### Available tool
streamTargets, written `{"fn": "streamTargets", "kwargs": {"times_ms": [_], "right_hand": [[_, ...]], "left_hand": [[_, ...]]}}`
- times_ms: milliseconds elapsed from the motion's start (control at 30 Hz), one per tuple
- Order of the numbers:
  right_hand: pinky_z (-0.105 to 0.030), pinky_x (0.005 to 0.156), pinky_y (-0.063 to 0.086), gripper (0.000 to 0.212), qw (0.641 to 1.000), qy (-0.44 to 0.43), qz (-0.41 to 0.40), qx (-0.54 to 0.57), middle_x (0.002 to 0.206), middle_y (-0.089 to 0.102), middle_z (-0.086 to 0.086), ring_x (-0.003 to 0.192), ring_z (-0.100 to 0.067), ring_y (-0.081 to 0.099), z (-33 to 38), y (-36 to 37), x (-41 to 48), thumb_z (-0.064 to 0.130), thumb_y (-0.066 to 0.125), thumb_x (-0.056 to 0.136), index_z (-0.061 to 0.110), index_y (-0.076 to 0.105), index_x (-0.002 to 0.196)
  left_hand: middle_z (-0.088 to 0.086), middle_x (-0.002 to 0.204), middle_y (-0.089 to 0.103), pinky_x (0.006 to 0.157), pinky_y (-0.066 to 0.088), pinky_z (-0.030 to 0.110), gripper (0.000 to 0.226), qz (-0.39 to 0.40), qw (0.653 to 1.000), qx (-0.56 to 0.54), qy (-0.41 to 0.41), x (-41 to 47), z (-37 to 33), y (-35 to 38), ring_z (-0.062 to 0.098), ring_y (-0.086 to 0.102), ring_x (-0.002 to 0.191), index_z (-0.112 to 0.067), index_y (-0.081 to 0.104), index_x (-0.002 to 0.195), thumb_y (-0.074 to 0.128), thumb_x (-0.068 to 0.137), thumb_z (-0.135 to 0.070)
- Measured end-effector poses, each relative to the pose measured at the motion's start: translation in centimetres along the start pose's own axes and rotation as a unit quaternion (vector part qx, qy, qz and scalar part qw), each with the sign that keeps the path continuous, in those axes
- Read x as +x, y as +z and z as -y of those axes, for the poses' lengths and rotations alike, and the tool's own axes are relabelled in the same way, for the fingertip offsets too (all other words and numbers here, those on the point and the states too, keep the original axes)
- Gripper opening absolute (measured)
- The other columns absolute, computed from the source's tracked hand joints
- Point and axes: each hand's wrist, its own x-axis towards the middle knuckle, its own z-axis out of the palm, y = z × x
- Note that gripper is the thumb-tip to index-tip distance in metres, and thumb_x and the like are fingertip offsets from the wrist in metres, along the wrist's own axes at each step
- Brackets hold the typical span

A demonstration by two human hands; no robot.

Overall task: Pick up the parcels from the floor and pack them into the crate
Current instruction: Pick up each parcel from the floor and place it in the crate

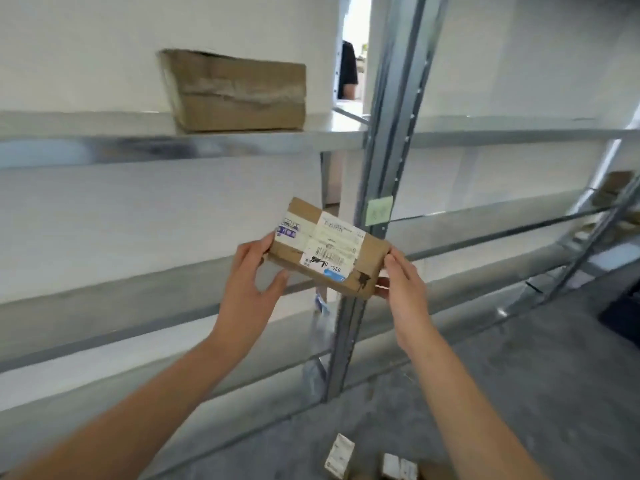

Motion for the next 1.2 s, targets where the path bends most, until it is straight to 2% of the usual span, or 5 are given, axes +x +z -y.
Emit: {"fn": "streamTargets", "kwargs": {"times_ms": [200,433,567,933,1200], "right_hand": [[-0.045,0.103,0.047,0.044,0.95,0.039,0.293,0.102,0.134,0.059,0.012,0.125,-0.017,0.054,4.5,19.6,-8.0,0.032,0.046,0.102,0.049,0.041,0.142],[-0.05,0.079,0.059,0.036,0.852,0.084,0.512,0.066,0.124,0.062,-0.005,0.108,-0.026,0.066,6.3,41.0,-27.3,0.039,0.064,0.091,0.033,0.043,0.12],[-0.056,0.075,0.058,0.05,0.777,0.149,0.61,0.038,0.121,0.056,-0.011,0.101,-0.033,0.068,4.5,50.3,-41.0,0.04,0.069,0.083,0.024,0.036,0.118],[-0.052,0.077,0.058,0.05,0.71,0.224,0.661,-0.095,0.115,0.059,-0.007,0.093,-0.03,0.066,-3.9,62.2,-61.4,0.031,0.064,0.092,0.017,0.038,0.131],[-0.041,0.064,0.06,0.052,0.694,0.225,0.66,-0.177,0.126,0.057,-0.01,0.107,-0.033,0.063,-10.6,67.5,-65.8,0.036,0.067,0.09,0.025,0.039,0.132]], "left_hand": [[-0.008,0.116,0.059,0.096,0.048,0.017,0.034,-0.227,0.974,-0.001,-0.022,-6.2,-2.7,-19.7,0.007,0.06,0.114,-0.027,0.058,0.119,0.068,0.089,-0.015],[-0.006,0.111,0.058,0.095,0.053,0.029,0.024,-0.43,0.897,0.098,-0.021,-19.5,-4.1,-42.3,0.011,0.06,0.111,-0.016,0.064,0.114,0.064,0.091,-0.014],[0.006,0.109,0.057,0.082,0.051,0.012,0.027,-0.512,0.84,0.175,-0.048,-28.4,-4.9,-54.3,-0.002,0.057,0.102,-0.01,0.066,0.117,0.065,0.09,-0.011],[-0.002,0.108,0.066,0.095,0.053,0.037,0.021,-0.496,0.816,0.198,-0.222,-47.3,1.8,-72.1,0.014,0.064,0.106,-0.027,0.07,0.113,0.064,0.093,-0.027],[-0.006,0.108,0.072,0.093,0.056,0.032,0.023,-0.517,0.789,0.106,-0.314,-52.9,8.0,-75.9,0.007,0.067,0.105,-0.019,0.069,0.114,0.066,0.091,-0.019]]}}
